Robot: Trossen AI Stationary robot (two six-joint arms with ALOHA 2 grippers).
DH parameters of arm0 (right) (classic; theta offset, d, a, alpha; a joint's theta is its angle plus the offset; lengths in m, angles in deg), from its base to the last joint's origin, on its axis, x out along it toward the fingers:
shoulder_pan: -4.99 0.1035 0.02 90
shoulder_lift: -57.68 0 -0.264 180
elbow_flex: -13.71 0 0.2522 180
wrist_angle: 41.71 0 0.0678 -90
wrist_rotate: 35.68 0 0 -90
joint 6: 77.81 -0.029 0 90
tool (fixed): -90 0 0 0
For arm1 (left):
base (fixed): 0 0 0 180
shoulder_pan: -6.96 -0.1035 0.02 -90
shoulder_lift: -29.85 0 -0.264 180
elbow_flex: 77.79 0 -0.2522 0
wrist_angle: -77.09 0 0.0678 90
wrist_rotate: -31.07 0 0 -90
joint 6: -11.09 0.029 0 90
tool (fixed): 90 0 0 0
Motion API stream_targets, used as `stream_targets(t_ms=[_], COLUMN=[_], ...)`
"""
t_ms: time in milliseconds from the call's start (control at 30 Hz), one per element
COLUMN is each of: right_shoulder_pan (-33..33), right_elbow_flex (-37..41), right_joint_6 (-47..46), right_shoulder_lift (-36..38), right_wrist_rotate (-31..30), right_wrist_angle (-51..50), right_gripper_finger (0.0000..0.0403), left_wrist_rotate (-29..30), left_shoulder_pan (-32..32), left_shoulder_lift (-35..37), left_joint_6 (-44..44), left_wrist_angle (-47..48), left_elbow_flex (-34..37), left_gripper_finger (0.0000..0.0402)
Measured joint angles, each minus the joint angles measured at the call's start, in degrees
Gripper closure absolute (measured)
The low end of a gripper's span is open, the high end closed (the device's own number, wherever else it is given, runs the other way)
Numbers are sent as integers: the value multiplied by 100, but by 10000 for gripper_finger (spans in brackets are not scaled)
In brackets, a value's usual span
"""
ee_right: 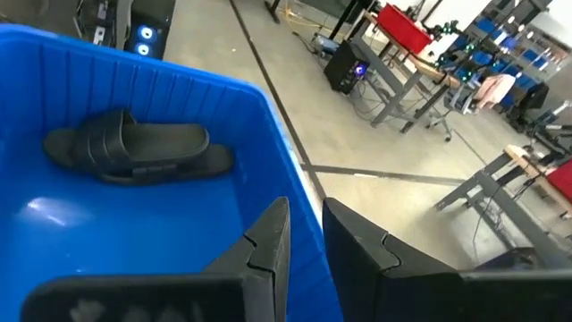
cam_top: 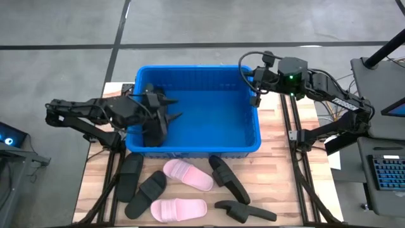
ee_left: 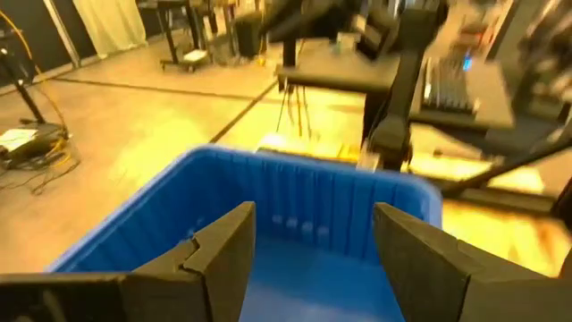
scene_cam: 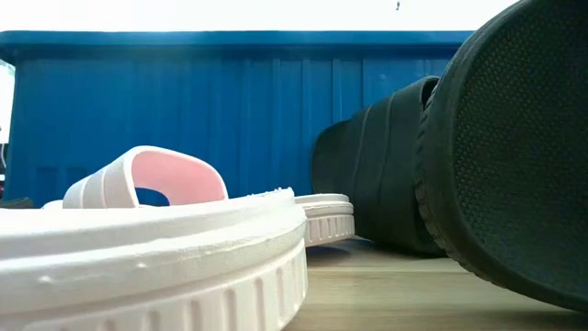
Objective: Pick and place slides into bin
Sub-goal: Put the black slide into the blue container
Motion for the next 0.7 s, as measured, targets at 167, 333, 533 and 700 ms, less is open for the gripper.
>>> stream_targets(t_ms=[167,333,533,700], right_shoulder_pan=[0,55,203,398], right_elbow_flex=[0,0,0,-7], right_joint_6=[-220,-493,-1415,-2497], right_shoulder_lift=[11,176,551,823], right_wrist_rotate=[0,42,456,1187], right_wrist_angle=[-99,-48,84,32], right_gripper_finger=[344,346,348,349], left_wrist_rotate=[-131,-148,-146,-146], left_shoulder_pan=[2,2,2,2], left_shoulder_lift=[7,-15,-15,-9], left_joint_6=[-4,-4,-6,-7], left_wrist_angle=[-662,-730,-733,-1184], left_elbow_flex=[10,14,14,18], left_gripper_finger=[191,191,191,191])
